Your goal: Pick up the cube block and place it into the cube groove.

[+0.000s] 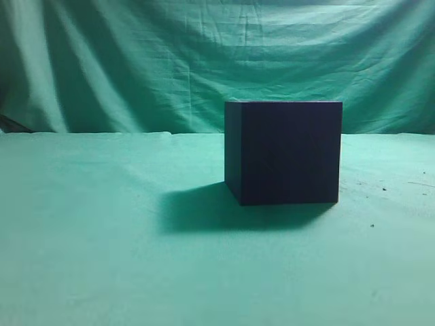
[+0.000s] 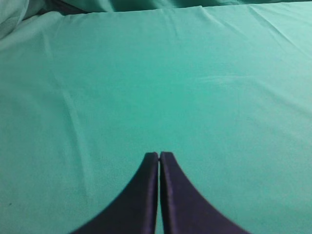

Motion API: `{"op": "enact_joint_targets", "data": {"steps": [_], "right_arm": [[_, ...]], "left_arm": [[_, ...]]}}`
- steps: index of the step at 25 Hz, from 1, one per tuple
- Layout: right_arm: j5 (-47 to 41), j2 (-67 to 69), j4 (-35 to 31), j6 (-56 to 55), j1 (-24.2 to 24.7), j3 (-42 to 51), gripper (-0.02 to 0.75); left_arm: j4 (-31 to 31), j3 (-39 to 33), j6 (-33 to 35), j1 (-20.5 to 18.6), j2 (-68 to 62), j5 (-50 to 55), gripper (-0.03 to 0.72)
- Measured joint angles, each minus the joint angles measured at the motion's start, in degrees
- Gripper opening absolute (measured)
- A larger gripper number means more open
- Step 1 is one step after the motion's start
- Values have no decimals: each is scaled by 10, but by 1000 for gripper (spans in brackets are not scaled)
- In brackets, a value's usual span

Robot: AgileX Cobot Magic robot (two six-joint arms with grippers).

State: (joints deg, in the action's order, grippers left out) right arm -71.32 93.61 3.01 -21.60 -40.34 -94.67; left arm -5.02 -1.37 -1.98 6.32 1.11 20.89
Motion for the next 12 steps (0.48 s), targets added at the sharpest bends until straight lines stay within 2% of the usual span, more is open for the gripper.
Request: {"op": "enact_joint_targets", "data": {"steps": [1,5,6,7,12], "right_arm": [[-1,-17,-7,7,0,0,0],[-5,-84,-21,26,0,0,0],[-5,-103,-22,27,0,1,50],[-5,-119,-22,28,0,10,50],[-7,-225,-24,64,0,96,50]], "left_arm": [[0,0,0,0,0,0,0],[0,0,0,0,0,0,0],[0,0,0,0,0,0,0],[0,0,0,0,0,0,0],[0,0,0,0,0,0,0]]}}
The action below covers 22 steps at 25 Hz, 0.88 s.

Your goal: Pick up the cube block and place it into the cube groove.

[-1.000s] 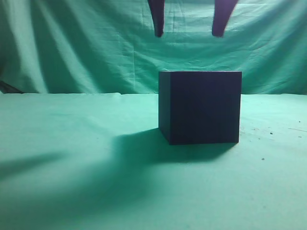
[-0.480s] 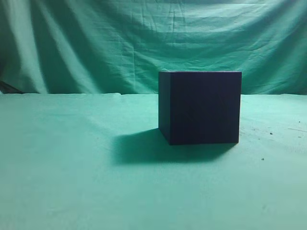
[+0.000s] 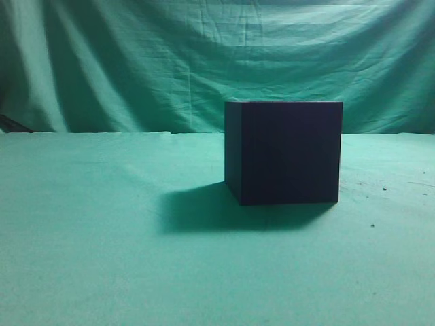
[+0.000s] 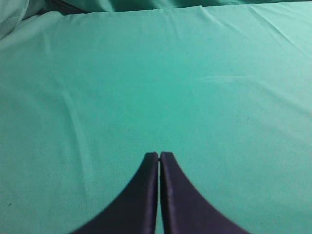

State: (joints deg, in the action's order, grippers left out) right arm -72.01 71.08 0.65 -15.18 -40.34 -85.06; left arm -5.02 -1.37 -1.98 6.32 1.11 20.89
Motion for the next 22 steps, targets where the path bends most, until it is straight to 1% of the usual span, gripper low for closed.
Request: {"op": "enact_joint_targets", "data": {"steps": [3,8,11,16,20,22], "right_arm": [[-2,-77,-2,37,0,83,50],[50,-215,-29,53,0,217,50],[55,-294,-35,53,0,268,50],[0,-397,-37,60,0,290,50],[-12,-443,-25,69,0,291,50],[-12,-452,-18,91,0,291,50]], "left_arm": [[0,0,0,0,0,0,0],[0,0,0,0,0,0,0],[0,0,0,0,0,0,0],[0,0,0,0,0,0,0],[0,0,0,0,0,0,0],[0,0,0,0,0,0,0]]}}
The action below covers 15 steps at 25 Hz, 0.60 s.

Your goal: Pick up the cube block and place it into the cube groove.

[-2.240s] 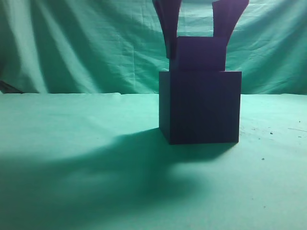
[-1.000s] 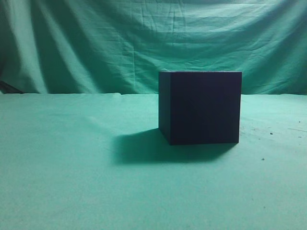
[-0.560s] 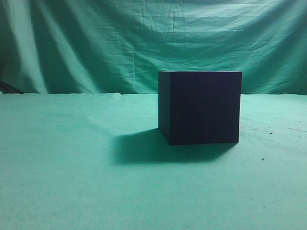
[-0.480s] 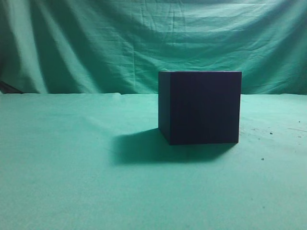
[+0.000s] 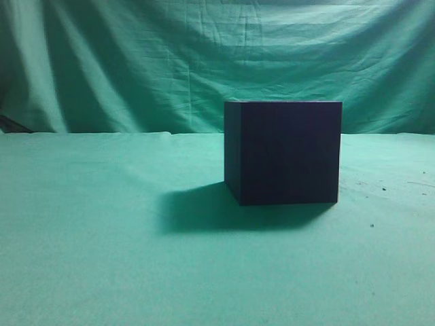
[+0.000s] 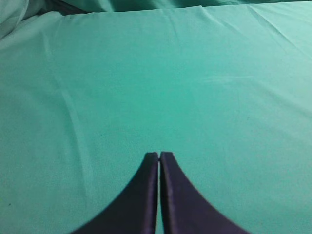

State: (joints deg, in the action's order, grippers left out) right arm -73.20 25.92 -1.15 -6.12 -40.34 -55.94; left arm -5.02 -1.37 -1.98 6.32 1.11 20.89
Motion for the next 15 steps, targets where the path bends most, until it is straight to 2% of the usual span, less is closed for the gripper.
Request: {"op": "enact_joint_targets", "data": {"steps": [4,7,11,15], "right_arm": [[54,-31,5,68,0,38,50],[144,-70,5,103,31,105,50],[290,-139,-1,112,111,226,50],[424,-207,-38,113,205,352,50]], "left_arm": [[0,0,0,0,0,0,0],[0,0,0,0,0,0,0],[0,0,0,0,0,0,0],[0,0,0,0,0,0,0]]}}
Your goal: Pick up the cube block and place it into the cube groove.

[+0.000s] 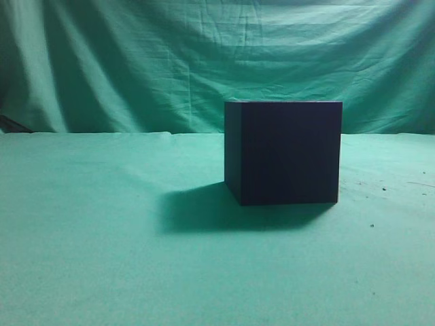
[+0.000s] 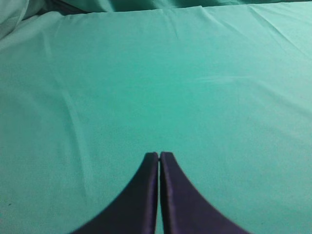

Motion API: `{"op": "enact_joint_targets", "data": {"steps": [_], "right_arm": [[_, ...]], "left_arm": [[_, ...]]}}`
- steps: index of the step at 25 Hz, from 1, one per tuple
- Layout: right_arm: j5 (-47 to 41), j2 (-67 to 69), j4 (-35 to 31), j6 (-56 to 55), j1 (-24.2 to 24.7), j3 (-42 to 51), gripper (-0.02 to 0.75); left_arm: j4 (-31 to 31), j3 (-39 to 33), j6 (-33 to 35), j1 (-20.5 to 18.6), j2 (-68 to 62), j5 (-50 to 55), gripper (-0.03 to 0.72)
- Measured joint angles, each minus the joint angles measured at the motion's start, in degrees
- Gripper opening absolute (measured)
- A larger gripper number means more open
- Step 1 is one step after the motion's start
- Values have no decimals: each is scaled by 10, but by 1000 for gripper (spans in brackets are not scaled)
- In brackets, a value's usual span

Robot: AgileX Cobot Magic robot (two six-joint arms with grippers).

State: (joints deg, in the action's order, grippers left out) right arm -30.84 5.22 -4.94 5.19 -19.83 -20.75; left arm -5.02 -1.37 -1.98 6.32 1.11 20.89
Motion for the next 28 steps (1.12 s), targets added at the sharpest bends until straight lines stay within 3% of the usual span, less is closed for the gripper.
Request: {"op": "enact_joint_targets", "data": {"steps": [4,11,28], "right_arm": [[72,-46,-24,0,79,107,50],[111,-57,-32,1,157,221,50],[91,-57,-32,10,167,223,50]], "left_arm": [[0,0,0,0,0,0,0],[0,0,0,0,0,0,0],[0,0,0,0,0,0,0]]}}
